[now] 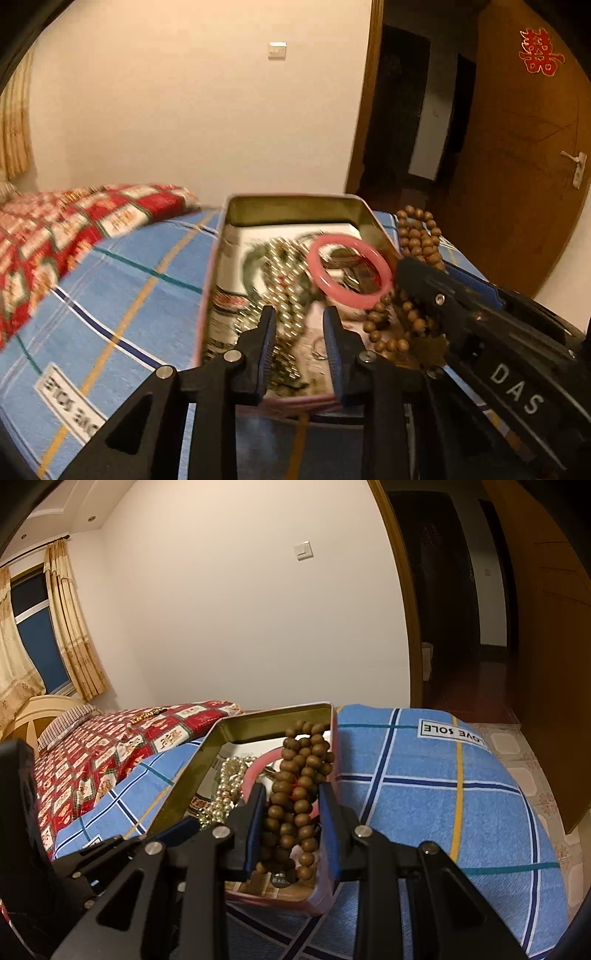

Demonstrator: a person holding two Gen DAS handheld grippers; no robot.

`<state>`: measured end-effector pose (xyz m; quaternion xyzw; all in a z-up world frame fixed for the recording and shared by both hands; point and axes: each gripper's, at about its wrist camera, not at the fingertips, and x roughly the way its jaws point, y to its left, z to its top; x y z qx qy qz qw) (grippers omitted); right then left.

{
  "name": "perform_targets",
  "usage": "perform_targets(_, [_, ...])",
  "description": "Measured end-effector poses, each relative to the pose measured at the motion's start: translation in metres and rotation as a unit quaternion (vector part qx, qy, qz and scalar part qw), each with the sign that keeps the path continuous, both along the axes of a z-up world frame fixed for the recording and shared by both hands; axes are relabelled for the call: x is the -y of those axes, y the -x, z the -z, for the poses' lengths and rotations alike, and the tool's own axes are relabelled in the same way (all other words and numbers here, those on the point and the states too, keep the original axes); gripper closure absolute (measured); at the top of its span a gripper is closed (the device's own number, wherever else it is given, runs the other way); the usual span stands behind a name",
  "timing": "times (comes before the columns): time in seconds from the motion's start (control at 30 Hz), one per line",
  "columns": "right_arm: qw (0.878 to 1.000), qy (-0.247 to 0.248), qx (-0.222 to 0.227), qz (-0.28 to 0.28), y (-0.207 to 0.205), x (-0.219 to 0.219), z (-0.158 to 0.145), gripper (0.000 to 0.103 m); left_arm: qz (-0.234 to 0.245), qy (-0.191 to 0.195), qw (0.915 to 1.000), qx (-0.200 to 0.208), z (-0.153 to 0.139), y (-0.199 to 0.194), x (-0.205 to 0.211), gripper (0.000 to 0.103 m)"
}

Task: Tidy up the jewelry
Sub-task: 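Lower the bead bracelet and ring into the tin and open both tools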

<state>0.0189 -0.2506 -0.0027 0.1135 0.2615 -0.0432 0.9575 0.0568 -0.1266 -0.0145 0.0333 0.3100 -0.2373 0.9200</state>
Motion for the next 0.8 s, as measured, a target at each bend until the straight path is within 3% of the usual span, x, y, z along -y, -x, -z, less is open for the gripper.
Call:
perform_targets(0.03, [1.0,0.002,0.0,0.0,-0.001,-0.001,0.0,0.071,-0.011,-0.005,0.9998,0.014,-0.003,0.001,-0.002,0.067])
perform_targets(0.1, [1.0,0.008,-0.002,-0.004,-0.004,-0.004,0.0,0.071,-0.042,-0.032,0.9976,0.044,-0.006,0.004,-0.004,0.044])
perform_targets(0.17, [1.0,0.007,-0.005,-0.01,-0.006,-0.005,0.001,0.07,-0.066,-0.058,0.9937,0.07,-0.006,0.007,-0.007,0.036])
perform_targets(0.4, [1.0,-0.003,-0.02,-0.022,-0.011,-0.004,0.007,0.065,-0.075,-0.073,0.9922,0.068,-0.005,0.003,-0.007,0.035])
perform_targets(0.6, [0.999,-0.008,-0.008,-0.035,-0.007,-0.008,0.006,0.041,-0.078,-0.069,0.9922,0.068,-0.003,0.002,-0.007,0.032])
perform_targets(0.8, [0.998,0.012,0.056,0.031,0.021,-0.002,-0.01,0.011,-0.084,-0.039,0.993,0.073,-0.007,0.012,-0.02,0.032])
